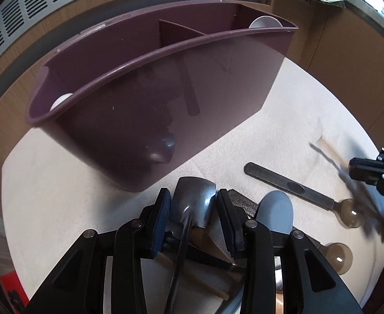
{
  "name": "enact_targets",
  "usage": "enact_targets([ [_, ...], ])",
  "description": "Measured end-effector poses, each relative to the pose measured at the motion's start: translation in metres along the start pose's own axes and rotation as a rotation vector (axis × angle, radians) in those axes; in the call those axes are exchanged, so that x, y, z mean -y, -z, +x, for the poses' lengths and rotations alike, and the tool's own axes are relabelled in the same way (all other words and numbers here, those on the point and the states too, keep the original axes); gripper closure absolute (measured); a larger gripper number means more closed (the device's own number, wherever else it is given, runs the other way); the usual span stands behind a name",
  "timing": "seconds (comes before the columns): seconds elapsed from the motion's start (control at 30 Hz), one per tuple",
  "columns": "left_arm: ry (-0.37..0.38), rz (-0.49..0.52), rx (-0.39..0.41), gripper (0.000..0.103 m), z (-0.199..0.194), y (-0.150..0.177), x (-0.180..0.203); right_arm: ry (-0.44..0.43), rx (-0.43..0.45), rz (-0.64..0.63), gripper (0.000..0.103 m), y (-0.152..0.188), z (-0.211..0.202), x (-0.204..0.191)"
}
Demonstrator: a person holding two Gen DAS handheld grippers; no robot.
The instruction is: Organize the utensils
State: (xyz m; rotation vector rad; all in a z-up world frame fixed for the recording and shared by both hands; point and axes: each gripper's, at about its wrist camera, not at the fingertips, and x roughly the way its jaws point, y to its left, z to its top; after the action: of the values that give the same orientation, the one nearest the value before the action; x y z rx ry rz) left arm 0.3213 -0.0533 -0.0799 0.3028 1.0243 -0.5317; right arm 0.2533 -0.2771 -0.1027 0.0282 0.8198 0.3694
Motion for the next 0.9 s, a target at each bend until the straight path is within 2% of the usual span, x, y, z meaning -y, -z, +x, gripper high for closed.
enact_targets([
  [0.17, -0.01, -0.018, -0.014, 0.065, -0.001, -0.002, -0.008, 0.0, 0.024, -0.003, 0.098, -0.003, -0.002, -0.001],
  [0.33, -0.085, -0.091, 0.051, 0.069, -0.005, 0.01, 0.003, -0.003, 0.027, -0.066, 0.098, -0.014, -0.001, -0.008],
  [0.43, -0.068, -0.212, 0.151, 0.07, -0.027, 0.029, 0.002, -0.015, -0.042, -0.082, 0.096, -0.02, 0.006, -0.005],
  [0.57, -0.046, -0.362, 0.344, 0.07, -0.074, 0.051, -0.001, 0.014, -0.105, -0.089, 0.094, -0.021, 0.018, 0.0],
  [0.67, -0.043, -0.4, 0.427, 0.071, -0.1, 0.066, 0.012, 0.032, -0.134, -0.114, 0.09, -0.023, 0.028, -0.006],
  [0.77, -0.06, -0.4, 0.466, 0.072, -0.118, 0.073, 0.023, 0.048, -0.123, -0.132, 0.09, -0.027, 0.033, -0.01],
  [0.83, -0.073, -0.401, 0.49, 0.092, -0.134, 0.081, 0.019, 0.073, -0.117, -0.146, 0.097, -0.029, 0.035, -0.013],
  [0.9, -0.089, -0.405, 0.515, 0.096, -0.143, 0.082, 0.018, 0.074, -0.097, -0.157, 0.098, -0.032, 0.029, -0.016],
])
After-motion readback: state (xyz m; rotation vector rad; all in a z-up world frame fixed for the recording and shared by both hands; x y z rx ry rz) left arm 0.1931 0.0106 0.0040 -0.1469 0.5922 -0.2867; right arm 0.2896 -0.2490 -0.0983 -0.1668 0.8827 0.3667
